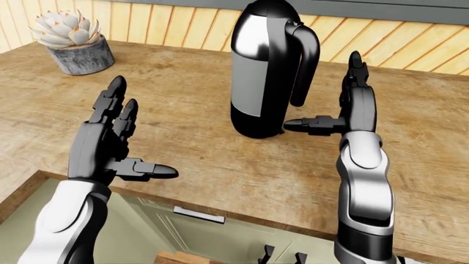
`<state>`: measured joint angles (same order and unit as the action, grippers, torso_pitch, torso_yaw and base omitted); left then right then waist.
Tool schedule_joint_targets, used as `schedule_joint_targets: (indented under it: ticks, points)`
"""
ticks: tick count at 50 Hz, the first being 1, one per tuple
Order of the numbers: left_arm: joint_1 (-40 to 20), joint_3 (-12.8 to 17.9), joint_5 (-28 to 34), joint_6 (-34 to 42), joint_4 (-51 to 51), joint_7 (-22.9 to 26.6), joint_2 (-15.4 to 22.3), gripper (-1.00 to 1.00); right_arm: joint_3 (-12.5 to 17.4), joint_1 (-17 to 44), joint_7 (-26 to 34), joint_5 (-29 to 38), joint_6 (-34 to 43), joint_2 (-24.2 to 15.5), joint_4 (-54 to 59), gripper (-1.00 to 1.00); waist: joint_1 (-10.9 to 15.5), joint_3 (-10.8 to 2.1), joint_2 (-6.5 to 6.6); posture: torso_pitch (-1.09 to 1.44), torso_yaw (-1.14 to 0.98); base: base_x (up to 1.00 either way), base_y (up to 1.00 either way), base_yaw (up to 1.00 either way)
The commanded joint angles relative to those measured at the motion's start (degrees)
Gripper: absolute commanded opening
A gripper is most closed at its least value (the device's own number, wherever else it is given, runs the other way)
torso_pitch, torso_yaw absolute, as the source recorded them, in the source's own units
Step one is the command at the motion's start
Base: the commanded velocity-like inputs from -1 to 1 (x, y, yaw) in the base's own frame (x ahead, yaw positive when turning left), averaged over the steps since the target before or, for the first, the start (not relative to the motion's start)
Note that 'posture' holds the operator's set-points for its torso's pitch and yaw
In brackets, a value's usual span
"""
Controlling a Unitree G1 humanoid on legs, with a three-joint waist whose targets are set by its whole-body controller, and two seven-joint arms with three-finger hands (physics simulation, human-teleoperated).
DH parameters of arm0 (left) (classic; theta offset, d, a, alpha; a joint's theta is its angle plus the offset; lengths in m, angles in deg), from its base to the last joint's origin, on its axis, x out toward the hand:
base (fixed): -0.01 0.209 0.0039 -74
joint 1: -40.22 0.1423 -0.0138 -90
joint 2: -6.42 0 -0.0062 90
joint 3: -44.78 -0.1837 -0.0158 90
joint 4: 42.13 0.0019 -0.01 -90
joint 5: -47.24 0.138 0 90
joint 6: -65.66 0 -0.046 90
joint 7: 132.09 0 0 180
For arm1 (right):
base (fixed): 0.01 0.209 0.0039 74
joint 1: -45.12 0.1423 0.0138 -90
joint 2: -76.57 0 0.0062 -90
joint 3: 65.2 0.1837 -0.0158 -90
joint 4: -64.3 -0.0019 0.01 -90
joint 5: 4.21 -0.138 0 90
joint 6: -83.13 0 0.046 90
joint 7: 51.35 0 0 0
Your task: Press down the lever to turn on the electric kettle.
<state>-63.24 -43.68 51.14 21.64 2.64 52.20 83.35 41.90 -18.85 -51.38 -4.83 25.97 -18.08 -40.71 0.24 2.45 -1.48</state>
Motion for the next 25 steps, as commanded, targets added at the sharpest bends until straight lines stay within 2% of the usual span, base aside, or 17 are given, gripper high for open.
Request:
schedule_joint_targets:
  ticks: [1, 6, 17, 20, 21, 23, 24, 25]
  points:
    - [-1.25, 0.04, 0.00, -1.67, -1.76, -0.12, 0.17, 1.00, 0.59, 2.30, -0.13, 0.44, -1.63, -1.22, -1.28, 1.00, 0.05, -1.05, -0.14, 0.00, 0.00, 0.00, 0.00, 0.00]
    - [-1.33, 0.13, -0.11, -1.95, -1.37, -0.10, 0.19, 1.00, -0.28, 3.91, 0.17, 1.20, -1.18, -1.35, -0.54, 1.00, -0.05, -1.09, 0.05, 0.00, 0.00, 0.00, 0.00, 0.00]
    - [-0.63, 0.09, -0.20, -2.79, -1.10, -0.15, 0.15, 1.00, -1.68, 5.59, 0.53, 2.40, -2.32, -0.58, 1.76, 1.00, 0.06, -1.29, 1.51, 0.00, 0.00, 0.00, 0.00, 0.00]
    - [-0.32, 0.09, -0.20, -3.03, -1.16, -0.15, 0.11, 1.00, -2.03, 5.60, 0.39, 2.67, -3.08, -0.11, 2.57, 1.00, 0.11, -1.56, -0.35, 0.00, 0.00, 0.00, 0.00, 0.00]
    - [-0.26, 0.08, -0.19, -3.06, -1.17, -0.13, 0.10, 1.00, -2.07, 5.77, 0.41, 2.73, -3.12, -0.13, 2.83, 1.00, 0.41, -1.92, -1.42, 0.00, 0.00, 0.00, 0.00, 0.00]
    - [-0.04, 0.09, -0.22, -3.17, -1.26, -0.12, 0.04, 1.00, -2.02, 6.30, 0.54, 2.88, -3.70, -0.42, 4.19, 1.00, 0.47, -1.47, -1.50, 0.00, 0.00, 0.00, 0.00, 0.00]
    - [0.02, 0.07, -0.21, -3.22, -1.25, -0.13, 0.03, 1.00, -2.00, 6.25, 0.48, 2.93, -4.17, -0.39, 4.87, 1.00, 0.52, -1.55, -0.95, 0.00, 0.00, 0.00, 0.00, 0.00]
    - [0.12, 0.02, -0.20, -3.26, -1.23, -0.15, -0.01, 1.00, -1.96, 6.13, 0.44, 2.99, -4.59, -0.41, 5.39, 1.00, 0.40, -1.60, -1.03, 0.00, 0.00, 0.00, 0.00, 0.00]
